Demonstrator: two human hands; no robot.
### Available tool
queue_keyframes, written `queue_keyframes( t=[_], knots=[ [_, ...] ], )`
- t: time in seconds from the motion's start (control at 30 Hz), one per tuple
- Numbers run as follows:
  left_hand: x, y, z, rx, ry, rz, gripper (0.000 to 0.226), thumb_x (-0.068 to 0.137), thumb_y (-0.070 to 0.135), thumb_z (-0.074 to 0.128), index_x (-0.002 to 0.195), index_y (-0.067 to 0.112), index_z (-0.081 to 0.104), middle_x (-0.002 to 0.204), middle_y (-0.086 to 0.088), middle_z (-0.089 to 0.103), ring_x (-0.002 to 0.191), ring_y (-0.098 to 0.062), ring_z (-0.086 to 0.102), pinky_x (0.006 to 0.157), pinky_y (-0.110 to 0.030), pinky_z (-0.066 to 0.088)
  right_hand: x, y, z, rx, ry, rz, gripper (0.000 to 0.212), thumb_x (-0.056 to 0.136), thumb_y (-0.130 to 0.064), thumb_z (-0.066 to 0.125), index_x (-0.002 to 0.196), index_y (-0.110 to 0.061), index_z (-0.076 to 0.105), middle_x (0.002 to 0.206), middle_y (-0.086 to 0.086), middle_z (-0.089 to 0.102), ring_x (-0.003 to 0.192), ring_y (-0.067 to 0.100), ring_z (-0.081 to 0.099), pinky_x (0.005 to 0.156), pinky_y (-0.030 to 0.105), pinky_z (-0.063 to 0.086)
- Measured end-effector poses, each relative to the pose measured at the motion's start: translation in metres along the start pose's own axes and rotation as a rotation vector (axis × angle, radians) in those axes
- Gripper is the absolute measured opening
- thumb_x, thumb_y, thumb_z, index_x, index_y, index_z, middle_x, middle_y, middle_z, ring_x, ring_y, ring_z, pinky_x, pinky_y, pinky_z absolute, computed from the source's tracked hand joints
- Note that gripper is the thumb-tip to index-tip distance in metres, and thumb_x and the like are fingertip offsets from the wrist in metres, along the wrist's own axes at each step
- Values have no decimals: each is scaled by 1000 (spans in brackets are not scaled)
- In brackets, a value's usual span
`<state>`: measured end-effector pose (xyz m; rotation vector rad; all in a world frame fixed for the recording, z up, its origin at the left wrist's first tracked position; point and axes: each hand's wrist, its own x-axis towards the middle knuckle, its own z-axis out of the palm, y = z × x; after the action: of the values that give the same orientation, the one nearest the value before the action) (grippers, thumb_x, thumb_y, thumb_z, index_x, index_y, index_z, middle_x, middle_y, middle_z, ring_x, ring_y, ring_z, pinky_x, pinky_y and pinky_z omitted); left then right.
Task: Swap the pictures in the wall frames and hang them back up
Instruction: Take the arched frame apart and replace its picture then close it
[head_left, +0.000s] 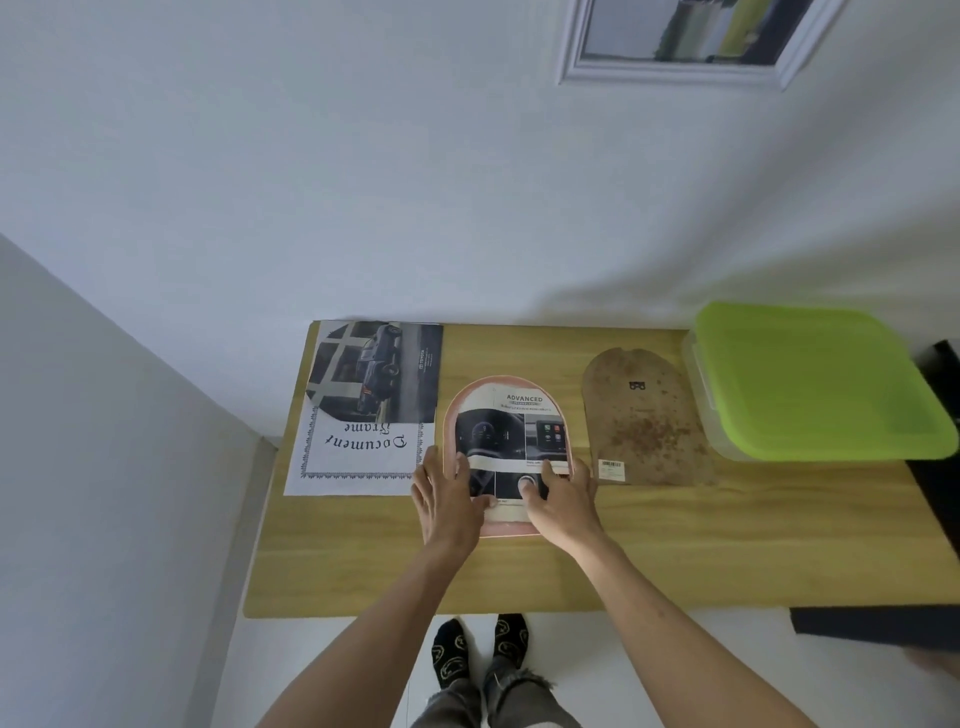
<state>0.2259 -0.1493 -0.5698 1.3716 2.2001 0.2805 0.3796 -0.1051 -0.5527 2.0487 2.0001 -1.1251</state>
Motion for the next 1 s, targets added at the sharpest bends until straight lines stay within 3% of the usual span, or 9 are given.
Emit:
queue_keyframes(
  t=[0.1, 0.2, 0.37, 0.47, 0.53, 0.7, 0.8, 0.87, 1.0],
  knots=[
    [-4, 1, 1, -74, 100, 33, 56, 85, 34, 70, 136, 29, 47, 154, -10, 12, 135, -31, 14, 111, -42, 19, -1, 4, 1, -10, 8, -14, 53, 100, -46, 41, 148, -24, 41, 161, 6, 8, 149, 31, 3, 119, 45, 22],
    [-8, 4, 1, -202, 127, 46, 63, 82, 35, 71, 139, 24, 47, 148, -8, 32, 132, -28, 23, 109, -41, 26, -2, 4, 0, -31, 14, -10, 58, 100, -43, 45, 153, -21, 33, 162, 6, 7, 150, 30, 4, 120, 44, 21],
    [-9, 13, -17, -809, 101, -120, 61, 83, 26, 74, 138, 27, 49, 103, 1, 71, 96, -18, 65, 86, -29, 54, -5, 0, -5, 38, 21, 26, 59, 99, -34, 53, 153, -21, 33, 159, 7, 15, 149, 29, 13, 118, 41, 26],
    [-7, 13, -27, -1162, 14, -369, 69, 85, 4, 67, 146, 20, 39, 105, -2, 73, 94, -19, 71, 88, -38, 57, -7, 0, -11, 114, 25, 61, 60, 97, -31, 56, 152, -21, 35, 155, 10, 25, 145, 30, 24, 116, 41, 30],
    [-6, 10, -32, -1293, -12, -500, 65, 84, -6, 64, 142, 16, 45, 104, -6, 73, 91, -23, 72, 87, -40, 57, -8, 1, -16, 181, 30, 92, 61, 97, -36, 56, 152, -19, 35, 152, 11, 30, 144, 31, 26, 117, 42, 29],
    [-13, 9, -49, -1593, -72, -607, 59, 83, -16, 62, 131, 17, 57, 105, -13, 72, 82, -26, 72, 60, -32, 58, -11, 4, -34, 411, 167, 165, 49, 95, -41, 56, 137, -15, 56, 137, 7, 58, 124, 26, 54, 101, 37, 45],
    [-21, 10, -49, -1604, -139, -541, 56, 83, -17, 60, 124, 21, 59, 108, -12, 71, 86, -29, 71, 63, -35, 59, -16, 5, -51, 693, 146, 254, 34, 93, -27, 62, 124, -13, 64, 114, 3, 69, 98, 21, 66, 76, 30, 50],
    [-26, 12, -48, -1458, -160, -453, 53, 81, -13, 63, 119, 23, 62, 100, -11, 73, 83, -28, 73, 67, -36, 59, -19, 10, -61, 802, 125, 271, 22, 91, -14, 65, 113, -16, 65, 95, 1, 71, 79, 17, 68, 56, 24, 48],
    [-35, 22, -45, -1118, -216, -244, 38, 83, -6, 61, 114, 17, 61, 81, -6, 76, 72, -19, 74, 60, -27, 56, -26, 36, -76, 818, 119, 248, 41, 82, -3, 69, 119, -17, 60, 97, 4, 72, 77, 21, 72, 54, 25, 50]
  ],
)
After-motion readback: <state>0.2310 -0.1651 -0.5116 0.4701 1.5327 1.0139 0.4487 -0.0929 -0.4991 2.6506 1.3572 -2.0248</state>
